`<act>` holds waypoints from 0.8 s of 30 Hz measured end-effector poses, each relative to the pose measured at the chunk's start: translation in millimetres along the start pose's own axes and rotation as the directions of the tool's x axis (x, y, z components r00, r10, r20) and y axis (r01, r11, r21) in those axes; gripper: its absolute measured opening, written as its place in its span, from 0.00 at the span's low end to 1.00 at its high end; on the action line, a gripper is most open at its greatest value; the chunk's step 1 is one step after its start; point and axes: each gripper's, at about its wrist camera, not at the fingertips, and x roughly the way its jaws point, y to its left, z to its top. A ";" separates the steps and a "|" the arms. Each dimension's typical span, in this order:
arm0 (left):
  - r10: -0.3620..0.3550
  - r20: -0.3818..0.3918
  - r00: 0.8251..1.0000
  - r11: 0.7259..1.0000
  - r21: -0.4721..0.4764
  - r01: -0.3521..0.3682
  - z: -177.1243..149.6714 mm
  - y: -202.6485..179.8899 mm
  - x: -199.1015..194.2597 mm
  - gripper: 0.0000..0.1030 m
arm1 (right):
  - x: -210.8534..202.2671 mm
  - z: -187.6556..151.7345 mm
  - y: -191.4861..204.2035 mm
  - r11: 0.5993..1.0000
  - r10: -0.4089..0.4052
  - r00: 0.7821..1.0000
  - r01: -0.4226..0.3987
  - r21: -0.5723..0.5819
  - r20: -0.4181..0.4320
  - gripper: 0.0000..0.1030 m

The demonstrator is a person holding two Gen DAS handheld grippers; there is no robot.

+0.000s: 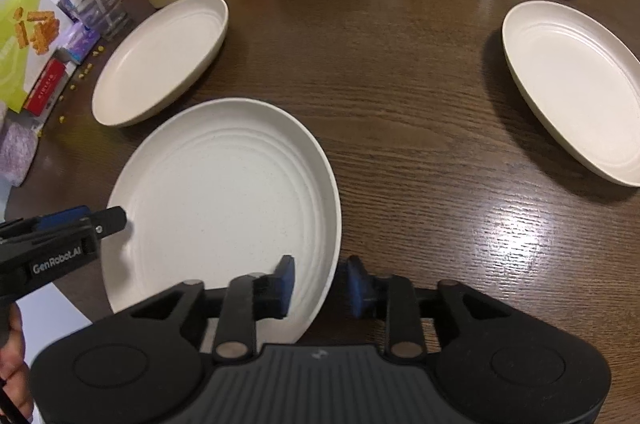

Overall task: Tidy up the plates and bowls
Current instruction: 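Lower the held cream plate onto the table with both grippers, then open both grippers to release the plate rim, then withdraw both grippers up and back from the placed plate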

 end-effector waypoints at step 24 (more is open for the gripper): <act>-0.041 0.228 0.973 0.990 -0.119 0.070 -64.2 29.8 -105.7 1.00 | -98.5 -70.5 11.1 0.993 0.099 0.971 -0.081 -0.088 0.218 1.00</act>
